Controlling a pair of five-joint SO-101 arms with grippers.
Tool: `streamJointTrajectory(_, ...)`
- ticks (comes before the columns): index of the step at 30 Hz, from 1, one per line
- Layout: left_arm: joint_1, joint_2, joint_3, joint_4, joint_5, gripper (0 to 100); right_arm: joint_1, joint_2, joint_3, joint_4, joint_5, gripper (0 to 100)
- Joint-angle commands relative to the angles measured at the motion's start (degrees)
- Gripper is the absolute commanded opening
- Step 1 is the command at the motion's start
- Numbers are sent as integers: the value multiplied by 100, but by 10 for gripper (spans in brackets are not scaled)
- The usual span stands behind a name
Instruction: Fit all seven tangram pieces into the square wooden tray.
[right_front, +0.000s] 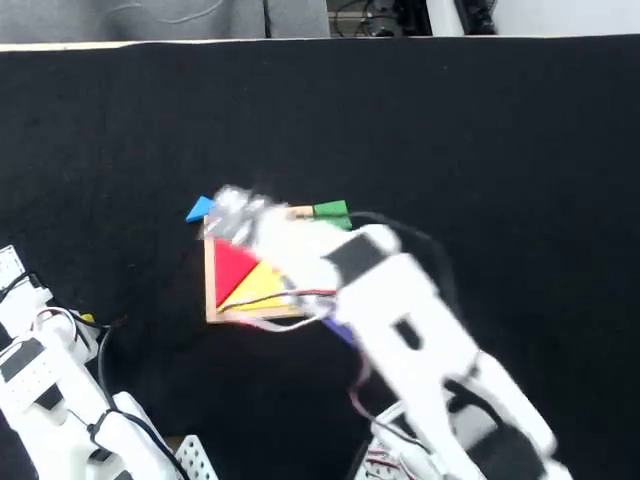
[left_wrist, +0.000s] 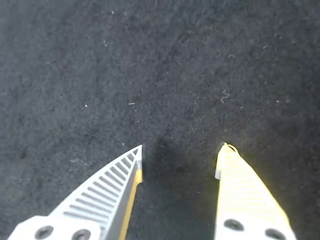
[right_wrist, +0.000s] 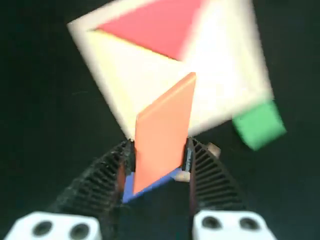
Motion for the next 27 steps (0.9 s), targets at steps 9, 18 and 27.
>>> streamJointTrajectory(9, 40, -105, -154, -88, -18, 242, 3446, 593, 365, -633, -1679, 113)
streamJointTrajectory(18, 57, -105, -145, -88, -18, 242, 3473, 2149, 277, -1635, -1705, 137)
streamJointTrajectory(27, 101, -105, -145, -97, -18, 242, 3209, 1736, 207, -1442, -1749, 328)
